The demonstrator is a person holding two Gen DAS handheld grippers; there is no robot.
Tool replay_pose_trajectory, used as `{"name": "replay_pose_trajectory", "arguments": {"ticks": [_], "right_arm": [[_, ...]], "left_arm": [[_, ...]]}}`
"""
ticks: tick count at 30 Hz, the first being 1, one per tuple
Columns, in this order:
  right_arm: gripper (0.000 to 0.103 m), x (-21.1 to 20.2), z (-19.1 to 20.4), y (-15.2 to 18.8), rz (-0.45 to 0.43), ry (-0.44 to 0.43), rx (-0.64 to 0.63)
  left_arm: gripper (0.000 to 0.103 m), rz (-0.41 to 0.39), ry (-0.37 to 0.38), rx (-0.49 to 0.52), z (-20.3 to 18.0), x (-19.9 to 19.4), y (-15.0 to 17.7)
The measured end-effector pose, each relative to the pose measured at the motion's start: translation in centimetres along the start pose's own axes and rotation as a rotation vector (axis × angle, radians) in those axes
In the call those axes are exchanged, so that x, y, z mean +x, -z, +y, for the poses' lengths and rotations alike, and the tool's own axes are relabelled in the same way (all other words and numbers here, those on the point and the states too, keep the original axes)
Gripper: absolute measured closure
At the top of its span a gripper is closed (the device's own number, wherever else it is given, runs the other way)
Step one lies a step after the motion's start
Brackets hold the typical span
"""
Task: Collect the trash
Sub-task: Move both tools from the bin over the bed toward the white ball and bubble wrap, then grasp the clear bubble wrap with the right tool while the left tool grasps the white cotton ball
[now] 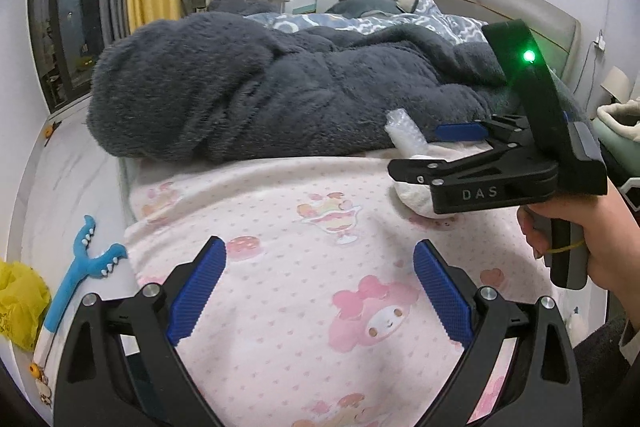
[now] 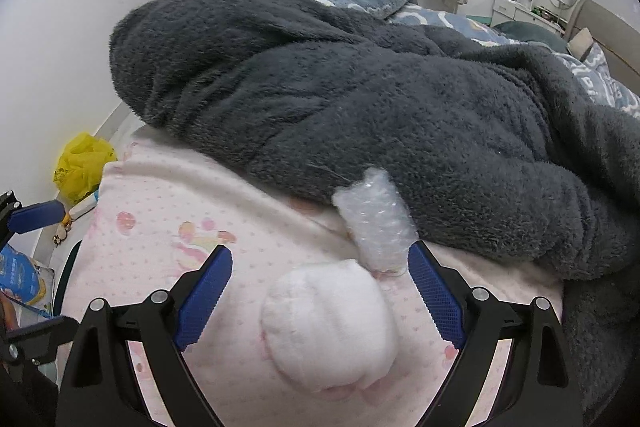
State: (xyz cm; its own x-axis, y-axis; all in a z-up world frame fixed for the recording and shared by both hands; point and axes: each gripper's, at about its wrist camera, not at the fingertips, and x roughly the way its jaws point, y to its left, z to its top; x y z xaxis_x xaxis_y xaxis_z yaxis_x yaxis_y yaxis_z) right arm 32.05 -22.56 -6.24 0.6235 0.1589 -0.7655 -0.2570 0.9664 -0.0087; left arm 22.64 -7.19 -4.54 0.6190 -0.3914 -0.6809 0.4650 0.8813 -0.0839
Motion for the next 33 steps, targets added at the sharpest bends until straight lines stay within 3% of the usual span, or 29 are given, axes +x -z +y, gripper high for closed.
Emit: {"name": "replay_pose_trajectory", "arguments": {"ticks": [13, 15, 26, 33], "right_arm": [[0.014, 2.4, -2.5, -0.9, 0.006, -0.014, 0.024], [0.026, 2.9, -2.6, -1.1, 0.016, -0.013, 0.017], [0.051, 3.7, -4.1, -1.4, 0.019, -0.009, 0.026], [0.056, 2.7, -5.3, -0.9, 0.000, -0.075, 0.070]], "left_arm": [[0.007, 0.037, 0.086, 0.015, -1.1, 3.8, -0.5], [0.007, 0.040, 0.104, 0.015, -1.3, 4.1, -0.6], [0.007, 0.053, 0.189, 0.037, -3.1, 6.2, -0.7], [0.007, 0.068, 0.220, 0.045, -4.5, 7.3, -1.0]]}}
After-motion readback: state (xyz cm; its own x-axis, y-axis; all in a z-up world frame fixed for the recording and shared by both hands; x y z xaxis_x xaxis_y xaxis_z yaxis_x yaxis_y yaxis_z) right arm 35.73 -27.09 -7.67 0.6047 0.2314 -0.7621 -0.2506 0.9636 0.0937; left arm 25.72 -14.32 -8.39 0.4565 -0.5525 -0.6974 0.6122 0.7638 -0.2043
